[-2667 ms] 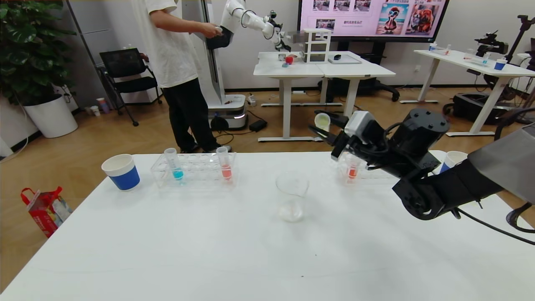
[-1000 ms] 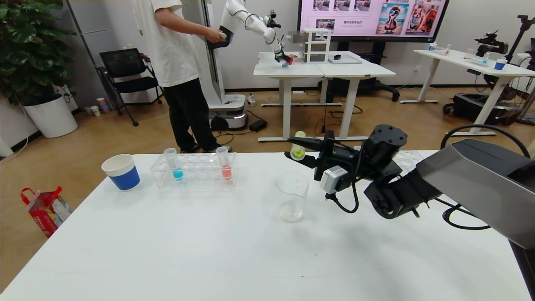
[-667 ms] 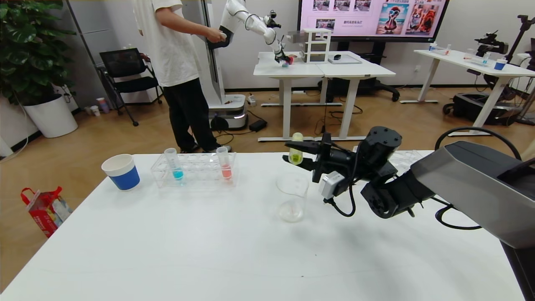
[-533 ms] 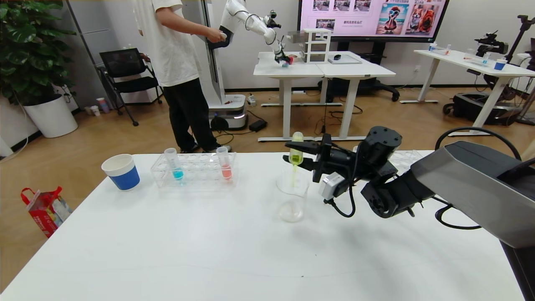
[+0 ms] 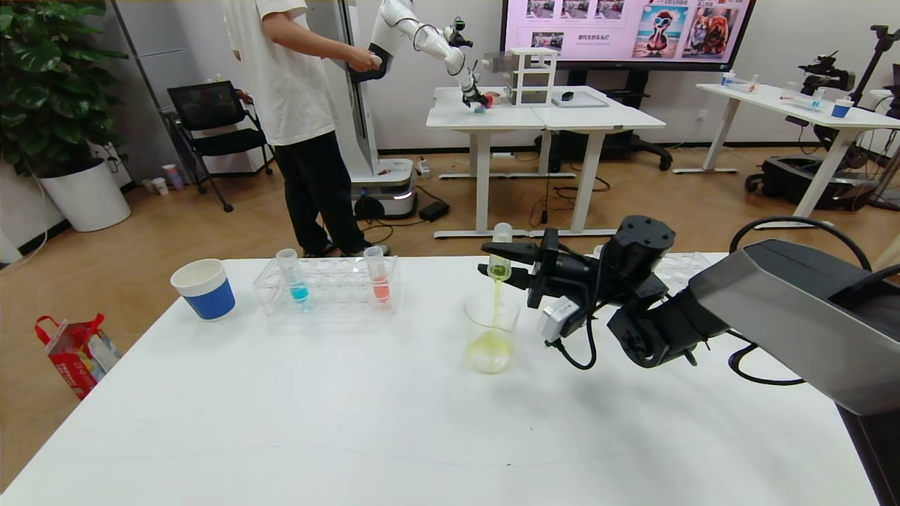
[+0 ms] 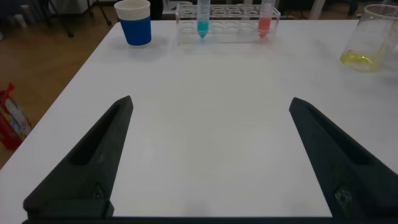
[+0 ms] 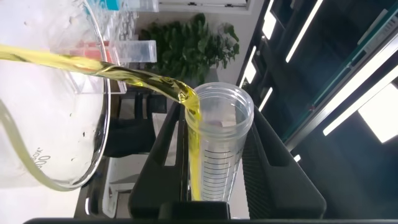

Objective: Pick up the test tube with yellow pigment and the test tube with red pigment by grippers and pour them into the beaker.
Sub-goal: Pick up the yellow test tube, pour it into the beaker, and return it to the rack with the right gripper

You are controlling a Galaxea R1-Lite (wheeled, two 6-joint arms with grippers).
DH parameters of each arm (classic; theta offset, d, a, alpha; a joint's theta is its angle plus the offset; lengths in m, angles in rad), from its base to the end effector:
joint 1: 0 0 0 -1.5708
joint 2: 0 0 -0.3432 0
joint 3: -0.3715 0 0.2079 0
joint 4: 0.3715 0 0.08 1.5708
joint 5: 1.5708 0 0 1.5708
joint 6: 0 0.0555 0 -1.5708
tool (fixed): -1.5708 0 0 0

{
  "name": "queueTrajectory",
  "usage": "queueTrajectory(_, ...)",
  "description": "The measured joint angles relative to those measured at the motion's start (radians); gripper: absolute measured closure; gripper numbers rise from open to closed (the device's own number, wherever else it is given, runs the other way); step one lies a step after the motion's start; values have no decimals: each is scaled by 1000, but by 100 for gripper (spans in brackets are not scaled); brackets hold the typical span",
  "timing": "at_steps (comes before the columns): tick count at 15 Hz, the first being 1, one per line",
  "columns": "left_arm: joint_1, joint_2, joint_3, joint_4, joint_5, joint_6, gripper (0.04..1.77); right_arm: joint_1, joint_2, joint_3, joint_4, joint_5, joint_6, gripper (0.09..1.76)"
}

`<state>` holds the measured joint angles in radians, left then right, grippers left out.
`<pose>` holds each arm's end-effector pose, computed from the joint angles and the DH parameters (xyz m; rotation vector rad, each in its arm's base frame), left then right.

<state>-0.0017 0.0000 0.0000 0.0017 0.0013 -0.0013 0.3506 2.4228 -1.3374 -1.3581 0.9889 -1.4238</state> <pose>-0.0140 0.0001 0.0752 -0.0013 0.0017 -0.0004 0.4742 0.2228 0.1196 -1.2720 -1.1773 0.8988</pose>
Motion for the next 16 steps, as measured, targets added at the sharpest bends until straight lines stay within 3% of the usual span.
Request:
queueTrajectory(7,0,0,0,0,0,0,6,-2,3,-2,0,-2,-188,134)
queueTrajectory(16,0,0,0,0,0,0,6,-4,0,-2,-9,-5,-228,134)
